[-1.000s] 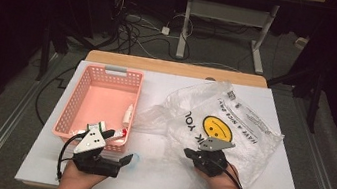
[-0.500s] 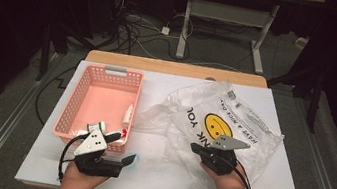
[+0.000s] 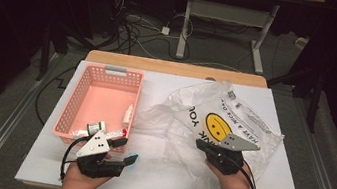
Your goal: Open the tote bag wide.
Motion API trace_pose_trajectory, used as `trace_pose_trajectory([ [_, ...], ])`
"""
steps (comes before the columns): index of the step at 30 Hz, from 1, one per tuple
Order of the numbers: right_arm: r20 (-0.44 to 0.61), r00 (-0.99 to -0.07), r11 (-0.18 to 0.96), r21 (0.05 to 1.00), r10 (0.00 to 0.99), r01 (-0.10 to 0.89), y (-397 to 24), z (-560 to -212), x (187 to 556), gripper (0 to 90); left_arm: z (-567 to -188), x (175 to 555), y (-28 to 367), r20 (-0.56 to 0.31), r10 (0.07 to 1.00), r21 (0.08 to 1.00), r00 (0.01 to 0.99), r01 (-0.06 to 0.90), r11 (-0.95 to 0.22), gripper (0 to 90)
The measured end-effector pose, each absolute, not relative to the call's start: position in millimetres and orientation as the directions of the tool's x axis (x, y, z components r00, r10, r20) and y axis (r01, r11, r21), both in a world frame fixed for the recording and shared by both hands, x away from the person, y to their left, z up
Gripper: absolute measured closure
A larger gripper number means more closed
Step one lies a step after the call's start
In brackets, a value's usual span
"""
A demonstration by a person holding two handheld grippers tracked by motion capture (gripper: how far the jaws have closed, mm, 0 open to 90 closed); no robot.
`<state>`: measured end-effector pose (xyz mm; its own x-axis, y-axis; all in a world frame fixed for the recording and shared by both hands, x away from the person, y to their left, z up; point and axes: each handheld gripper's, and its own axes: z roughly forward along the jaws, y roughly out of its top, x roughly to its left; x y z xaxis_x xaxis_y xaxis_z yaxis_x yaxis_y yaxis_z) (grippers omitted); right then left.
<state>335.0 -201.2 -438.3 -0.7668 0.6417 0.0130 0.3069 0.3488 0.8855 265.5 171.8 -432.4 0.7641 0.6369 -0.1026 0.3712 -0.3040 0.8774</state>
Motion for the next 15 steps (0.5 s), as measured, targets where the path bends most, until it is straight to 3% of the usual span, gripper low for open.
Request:
trace_pose_trajectory([
  [7, -0.006, -0.763, 0.320, 0.910, 0.646, 0.264, -206.9, -425.9, 330.4, 90.0, -433.2, 266.6, 175.6, -0.100, 0.655, 0.881, 0.749, 0.373, -0.291, 30.1],
  [15, 0.003, -0.752, 0.271, 0.932, 0.659, 0.241, -217.2, -409.9, 328.8, 90.0, -432.7, 267.9, 176.6, -0.092, 0.679, 0.881, 0.728, 0.378, -0.285, 16.7],
])
